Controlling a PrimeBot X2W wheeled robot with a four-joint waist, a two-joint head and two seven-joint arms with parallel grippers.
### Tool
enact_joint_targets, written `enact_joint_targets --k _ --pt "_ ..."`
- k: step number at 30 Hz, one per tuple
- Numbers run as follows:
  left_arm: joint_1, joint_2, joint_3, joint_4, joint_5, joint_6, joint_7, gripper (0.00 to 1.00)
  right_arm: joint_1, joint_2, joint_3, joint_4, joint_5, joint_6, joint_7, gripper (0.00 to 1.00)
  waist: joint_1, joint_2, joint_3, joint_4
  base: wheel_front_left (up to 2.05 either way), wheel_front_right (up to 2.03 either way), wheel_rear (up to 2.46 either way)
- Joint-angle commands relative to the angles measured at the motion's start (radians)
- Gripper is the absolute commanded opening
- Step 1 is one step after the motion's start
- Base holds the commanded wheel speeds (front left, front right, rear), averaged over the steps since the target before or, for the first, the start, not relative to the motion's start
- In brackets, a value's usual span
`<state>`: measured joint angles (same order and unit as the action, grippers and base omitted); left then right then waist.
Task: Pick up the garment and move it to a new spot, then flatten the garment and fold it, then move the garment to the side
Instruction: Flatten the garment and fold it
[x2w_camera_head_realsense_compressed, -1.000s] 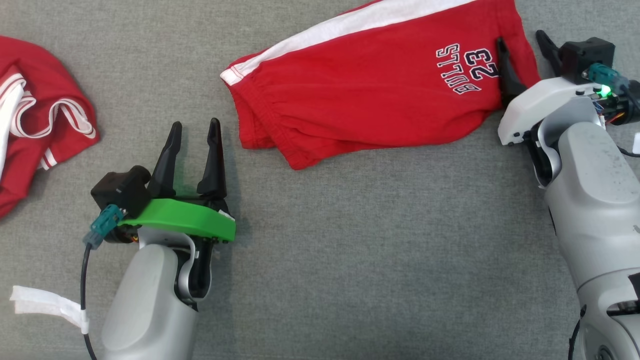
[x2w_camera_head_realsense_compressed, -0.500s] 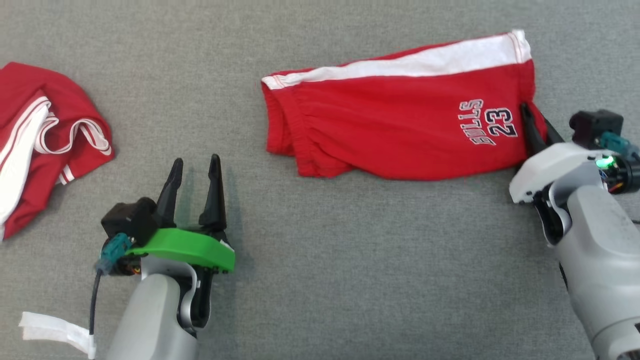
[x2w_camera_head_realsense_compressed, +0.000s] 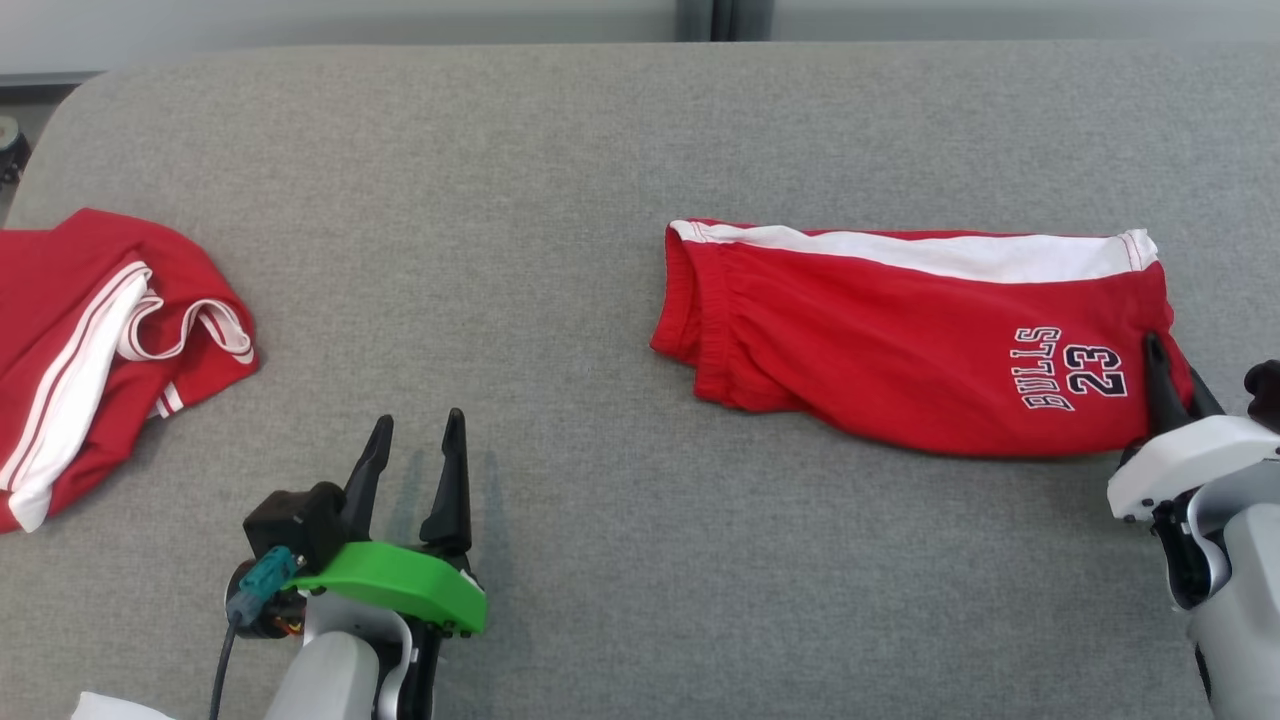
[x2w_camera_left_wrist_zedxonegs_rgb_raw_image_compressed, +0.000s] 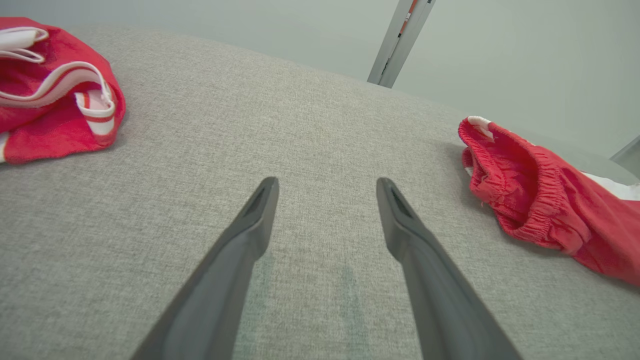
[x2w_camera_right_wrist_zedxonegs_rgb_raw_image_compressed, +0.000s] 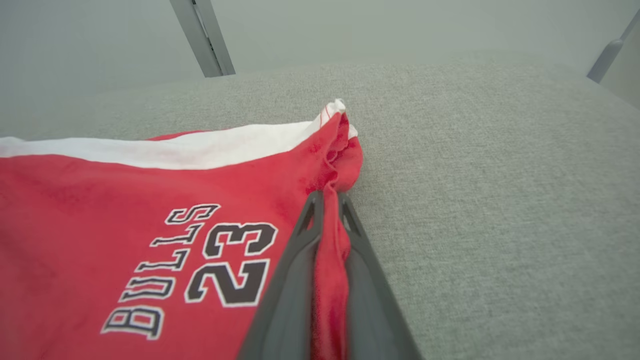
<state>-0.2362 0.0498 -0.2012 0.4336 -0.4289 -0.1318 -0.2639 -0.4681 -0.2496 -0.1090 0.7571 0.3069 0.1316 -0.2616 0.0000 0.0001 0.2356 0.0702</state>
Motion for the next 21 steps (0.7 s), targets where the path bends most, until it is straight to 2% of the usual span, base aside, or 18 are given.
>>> enact_joint_targets --k 1,5,10,15,19,20,21 --pt "0.016 0.003 -0.004 0.003 -0.001 0.002 -0.001 1.00 0.008 0.002 -0.004 -0.030 -0.013 -0.002 -0.004 0.00 0.0000 -0.0001 -0.017 0.001 0.00 0.00 0.00" --pt "0.024 0.003 -0.015 0.009 -0.007 0.002 -0.001 1.00 -0.019 0.037 0.013 -0.129 -0.029 -0.002 -0.004 0.00 0.0000 -0.0001 -0.026 0.010 0.00 0.00 0.00" --pt "0.017 0.003 -0.027 0.017 -0.014 0.002 -0.001 1.00 -0.082 0.114 0.123 -0.192 -0.008 -0.002 -0.004 0.00 0.0000 -0.0001 -0.034 0.036 0.00 0.00 0.00" --pt "0.002 0.003 -0.042 0.033 -0.016 0.002 -0.001 1.00 -0.179 0.178 0.256 -0.121 0.000 -0.002 -0.002 0.00 0.0000 -0.0001 -0.028 0.081 0.00 0.00 0.00" --pt "-0.009 0.003 -0.062 0.048 -0.019 0.002 0.000 1.00 -0.228 0.195 0.394 -0.014 0.030 -0.002 -0.002 0.00 0.0000 -0.0001 -0.025 0.124 0.00 0.00 0.00" --pt "-0.011 0.003 -0.067 0.051 -0.018 0.002 -0.001 1.00 -0.230 0.196 0.444 -0.005 0.062 -0.002 -0.003 0.18 0.0000 -0.0001 -0.025 0.133 0.00 0.00 0.00" --pt "-0.012 0.003 -0.070 0.056 -0.021 0.002 -0.001 1.00 -0.230 0.198 0.505 0.001 0.102 -0.002 -0.003 0.45 0.0000 -0.0001 -0.025 0.141 0.00 0.00 0.00"
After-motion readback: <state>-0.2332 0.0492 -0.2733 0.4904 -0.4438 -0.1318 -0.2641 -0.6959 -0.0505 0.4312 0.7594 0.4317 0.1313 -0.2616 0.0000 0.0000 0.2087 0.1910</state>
